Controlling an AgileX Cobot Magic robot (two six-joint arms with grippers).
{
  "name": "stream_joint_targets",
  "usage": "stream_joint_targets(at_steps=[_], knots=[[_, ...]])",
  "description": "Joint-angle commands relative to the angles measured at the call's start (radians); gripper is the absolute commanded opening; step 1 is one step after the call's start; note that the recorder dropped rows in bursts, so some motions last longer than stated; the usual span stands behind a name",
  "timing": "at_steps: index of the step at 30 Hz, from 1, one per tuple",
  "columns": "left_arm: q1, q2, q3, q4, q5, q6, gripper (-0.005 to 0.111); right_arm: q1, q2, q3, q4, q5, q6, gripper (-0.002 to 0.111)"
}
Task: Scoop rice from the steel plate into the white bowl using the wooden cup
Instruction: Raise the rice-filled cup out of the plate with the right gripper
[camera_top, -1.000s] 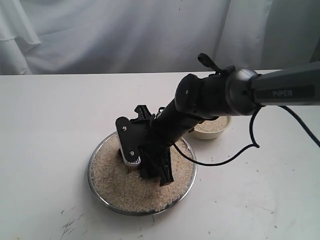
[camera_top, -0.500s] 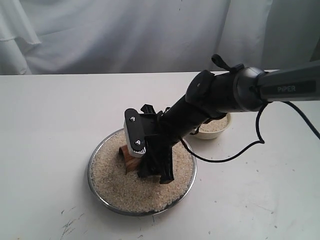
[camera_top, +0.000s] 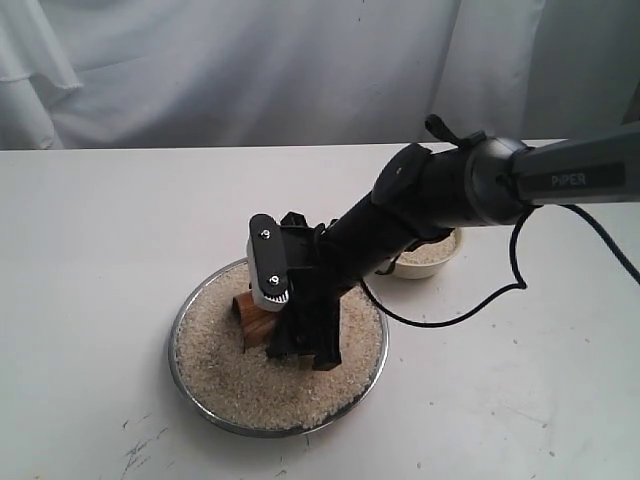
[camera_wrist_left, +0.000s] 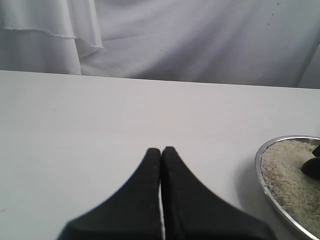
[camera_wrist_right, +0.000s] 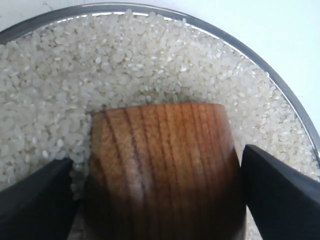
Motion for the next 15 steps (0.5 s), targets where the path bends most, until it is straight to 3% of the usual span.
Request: stream_joint_targets(at_steps=[1, 5, 15], knots=[[-0.002, -0.005, 0.005, -0.001, -0.006, -0.003, 0.000, -0.027, 0.012, 0.006, 0.014, 0.077, -0.005, 0.000], [-0.002, -0.005, 0.005, -0.001, -0.006, -0.003, 0.000, -0.086, 0.008, 0.006, 0.170, 0.175, -0.072, 0.000], [-0.002, -0.005, 0.005, -0.001, -0.006, -0.003, 0.000, -0.117, 0.008, 0.006, 0.241, 0.261, -0.102, 0.000]])
